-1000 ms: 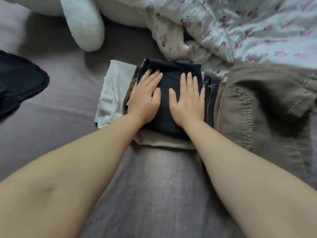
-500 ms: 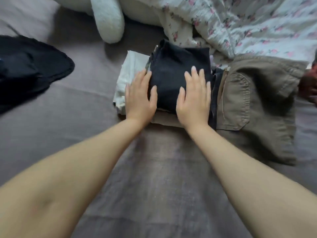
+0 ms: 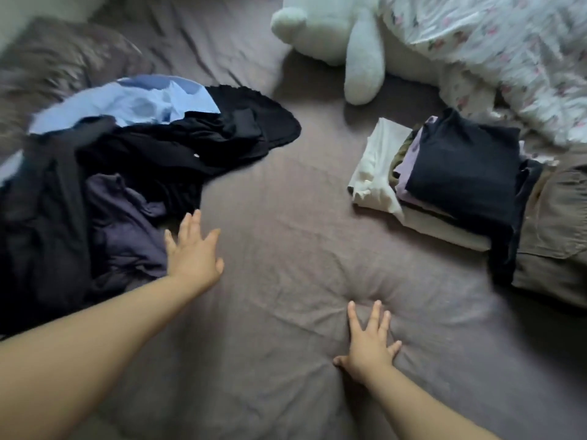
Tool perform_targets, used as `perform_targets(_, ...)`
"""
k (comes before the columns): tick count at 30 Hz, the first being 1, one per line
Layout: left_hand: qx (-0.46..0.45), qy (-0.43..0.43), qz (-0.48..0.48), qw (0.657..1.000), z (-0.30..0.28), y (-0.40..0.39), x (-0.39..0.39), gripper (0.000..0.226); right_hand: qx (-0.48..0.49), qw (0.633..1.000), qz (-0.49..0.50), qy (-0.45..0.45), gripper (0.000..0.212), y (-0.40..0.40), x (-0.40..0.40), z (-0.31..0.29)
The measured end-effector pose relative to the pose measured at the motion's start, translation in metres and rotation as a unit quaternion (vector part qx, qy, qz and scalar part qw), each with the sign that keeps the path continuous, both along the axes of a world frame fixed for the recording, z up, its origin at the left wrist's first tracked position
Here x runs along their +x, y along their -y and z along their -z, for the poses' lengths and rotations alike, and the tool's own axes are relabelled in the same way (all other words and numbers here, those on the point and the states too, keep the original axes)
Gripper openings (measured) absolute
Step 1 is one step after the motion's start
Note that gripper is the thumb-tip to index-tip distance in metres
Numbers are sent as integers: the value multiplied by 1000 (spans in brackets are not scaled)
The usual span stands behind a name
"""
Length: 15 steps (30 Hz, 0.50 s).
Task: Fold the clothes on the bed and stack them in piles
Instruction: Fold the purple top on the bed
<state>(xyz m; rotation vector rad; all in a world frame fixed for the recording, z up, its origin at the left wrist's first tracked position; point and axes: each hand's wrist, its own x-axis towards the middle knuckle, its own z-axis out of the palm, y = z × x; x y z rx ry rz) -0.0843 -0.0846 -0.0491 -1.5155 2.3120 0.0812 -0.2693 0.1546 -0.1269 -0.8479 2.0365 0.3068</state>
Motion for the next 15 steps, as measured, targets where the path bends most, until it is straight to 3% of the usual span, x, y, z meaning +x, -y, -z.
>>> perform_targets(8, -5, 80, -16, 997, -30, 36, 129, 67, 30, 997, -22, -64, 114, 5, 7, -5)
perform_targets(12, -3, 68, 15, 998, -30, 70, 162, 71, 10, 991, 67, -113, 95, 21, 36, -11)
perform_targets(15, 58, 64, 88, 992, -21, 92, 171, 70, -38, 990, 115, -76, 83, 60, 78, -16)
